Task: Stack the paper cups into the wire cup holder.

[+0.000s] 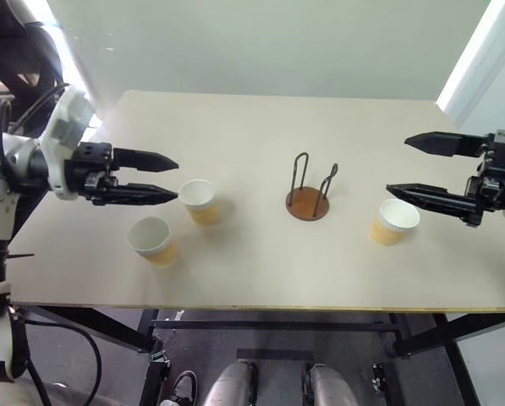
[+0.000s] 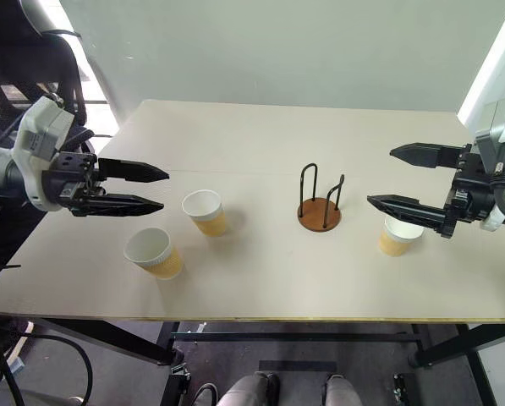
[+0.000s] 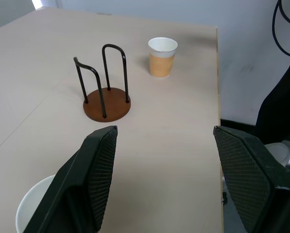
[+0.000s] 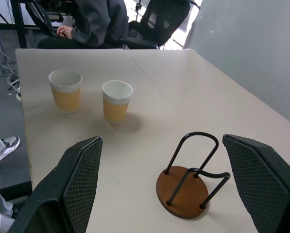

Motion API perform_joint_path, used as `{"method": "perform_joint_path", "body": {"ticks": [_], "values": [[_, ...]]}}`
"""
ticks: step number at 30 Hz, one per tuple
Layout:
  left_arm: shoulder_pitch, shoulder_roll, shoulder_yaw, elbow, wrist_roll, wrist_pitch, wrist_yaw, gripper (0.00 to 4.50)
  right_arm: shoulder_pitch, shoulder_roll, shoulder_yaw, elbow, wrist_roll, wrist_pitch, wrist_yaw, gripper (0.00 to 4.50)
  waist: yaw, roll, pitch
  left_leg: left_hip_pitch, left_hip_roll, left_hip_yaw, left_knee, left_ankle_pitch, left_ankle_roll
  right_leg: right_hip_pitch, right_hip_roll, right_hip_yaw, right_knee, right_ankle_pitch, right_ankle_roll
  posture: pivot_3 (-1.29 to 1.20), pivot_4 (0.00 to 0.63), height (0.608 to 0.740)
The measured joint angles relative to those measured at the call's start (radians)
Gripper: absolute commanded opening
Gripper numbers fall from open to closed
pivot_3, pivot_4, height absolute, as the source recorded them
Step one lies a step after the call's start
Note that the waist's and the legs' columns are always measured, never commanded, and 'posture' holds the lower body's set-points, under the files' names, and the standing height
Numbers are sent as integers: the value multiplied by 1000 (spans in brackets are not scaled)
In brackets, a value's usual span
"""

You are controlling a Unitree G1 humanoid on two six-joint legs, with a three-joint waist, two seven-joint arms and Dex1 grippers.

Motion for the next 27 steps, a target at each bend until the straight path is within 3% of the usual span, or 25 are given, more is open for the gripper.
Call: {"method": "perform_joint_path", "body": {"ticks": [15,21,27], "values": [[-43,-1,-20,19,8,-4,-8,3363,56,22,-35,-25,16,23,-40,4089,0,0,0,0,0,0,0,0,0,0,0,0,0,0,0,0,150,740],[-75,-25,-62,47,14,-10,-8,3363,82,148,24,-129,30,104,-279,4089,0,0,0,1,0,0,0,1,0,0,0,0,0,1,0,0,150,740],[-121,-53,-74,104,28,-35,-8,3363,69,344,143,-188,42,188,-564,4089,0,0,0,1,0,0,0,2,1,1,0,0,0,3,2,0,150,740]]}}
